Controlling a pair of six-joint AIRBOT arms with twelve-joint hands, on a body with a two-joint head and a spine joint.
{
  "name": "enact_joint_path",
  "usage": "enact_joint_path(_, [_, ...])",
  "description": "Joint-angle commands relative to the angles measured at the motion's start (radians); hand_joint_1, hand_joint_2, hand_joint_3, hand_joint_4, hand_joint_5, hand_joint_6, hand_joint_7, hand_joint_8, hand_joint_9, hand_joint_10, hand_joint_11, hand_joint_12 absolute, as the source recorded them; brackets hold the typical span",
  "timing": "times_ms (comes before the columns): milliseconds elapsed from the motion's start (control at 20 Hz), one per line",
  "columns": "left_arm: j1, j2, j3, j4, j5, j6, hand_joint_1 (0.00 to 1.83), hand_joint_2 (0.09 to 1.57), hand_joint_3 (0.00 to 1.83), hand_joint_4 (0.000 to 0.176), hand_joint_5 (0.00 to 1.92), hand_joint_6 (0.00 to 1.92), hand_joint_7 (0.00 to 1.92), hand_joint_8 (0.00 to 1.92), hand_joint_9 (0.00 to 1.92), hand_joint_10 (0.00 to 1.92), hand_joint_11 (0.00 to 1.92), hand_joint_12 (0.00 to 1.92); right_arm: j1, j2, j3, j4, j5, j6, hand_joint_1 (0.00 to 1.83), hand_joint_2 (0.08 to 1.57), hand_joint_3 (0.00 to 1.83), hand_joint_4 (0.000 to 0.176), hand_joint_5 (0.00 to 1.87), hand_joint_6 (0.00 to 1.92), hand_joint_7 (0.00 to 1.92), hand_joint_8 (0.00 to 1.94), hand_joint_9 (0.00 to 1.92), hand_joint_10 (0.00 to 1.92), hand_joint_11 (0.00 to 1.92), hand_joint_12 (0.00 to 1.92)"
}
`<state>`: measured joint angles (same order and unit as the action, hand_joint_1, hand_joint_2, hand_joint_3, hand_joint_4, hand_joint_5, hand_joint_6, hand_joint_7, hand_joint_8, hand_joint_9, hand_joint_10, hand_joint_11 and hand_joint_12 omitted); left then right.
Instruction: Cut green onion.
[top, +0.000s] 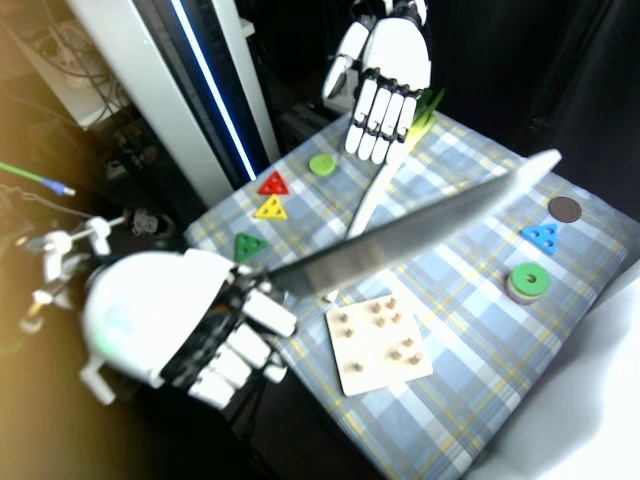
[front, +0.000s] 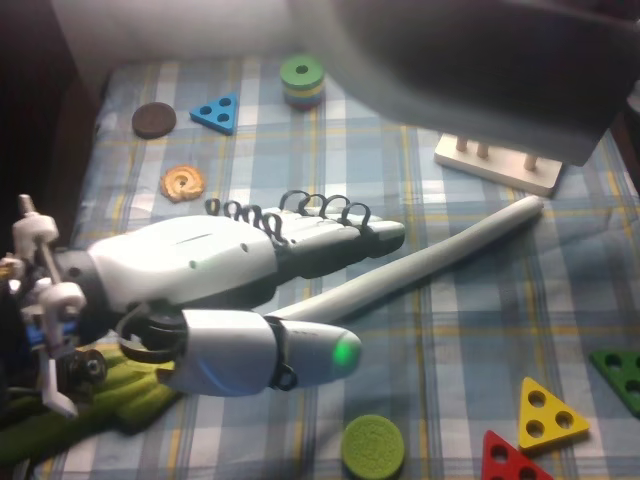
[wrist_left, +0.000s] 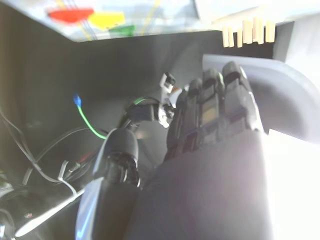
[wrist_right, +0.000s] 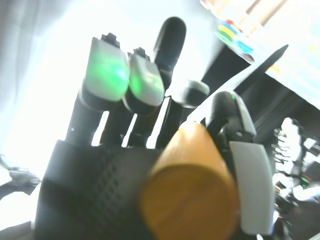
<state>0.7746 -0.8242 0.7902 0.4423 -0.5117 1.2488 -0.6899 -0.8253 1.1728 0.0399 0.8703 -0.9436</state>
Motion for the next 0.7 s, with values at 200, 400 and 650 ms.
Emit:
enact_joint_path(200, [-0.034, -0.057, 0.022, 0.067, 0.047, -0.006, 0.00, 1.36, 0.00, 0.000, 0.00, 0.00, 0.00, 0.00, 0.01, 0.00, 0.02, 0.01, 0.015, 0.018, -0.009, 0.004, 0.138, 0.008, 0.44, 1.46, 0.00, 0.063, 0.89, 1.92, 1.11, 1.94, 1.24, 1.92, 1.26, 1.92])
enact_joint_path(400, [-0.051, -0.088, 0.042, 0.094, 0.114, 0.002, 0.00, 1.36, 0.00, 0.000, 0.04, 0.00, 0.07, 0.00, 0.05, 0.00, 0.02, 0.01, 0.015, 0.020, -0.021, -0.019, 0.138, 0.009, 0.51, 1.47, 0.00, 0.046, 0.82, 1.92, 1.07, 1.94, 1.23, 1.92, 1.25, 1.92])
enact_joint_path(650, [-0.046, -0.141, 0.067, 0.094, 0.200, 0.044, 0.00, 1.38, 0.00, 0.000, 0.00, 0.00, 0.02, 0.00, 0.01, 0.00, 0.01, 0.01, 0.015, 0.027, -0.035, -0.053, 0.139, 0.024, 0.50, 1.47, 0.00, 0.042, 0.83, 1.92, 1.14, 1.94, 1.31, 1.92, 1.32, 1.92])
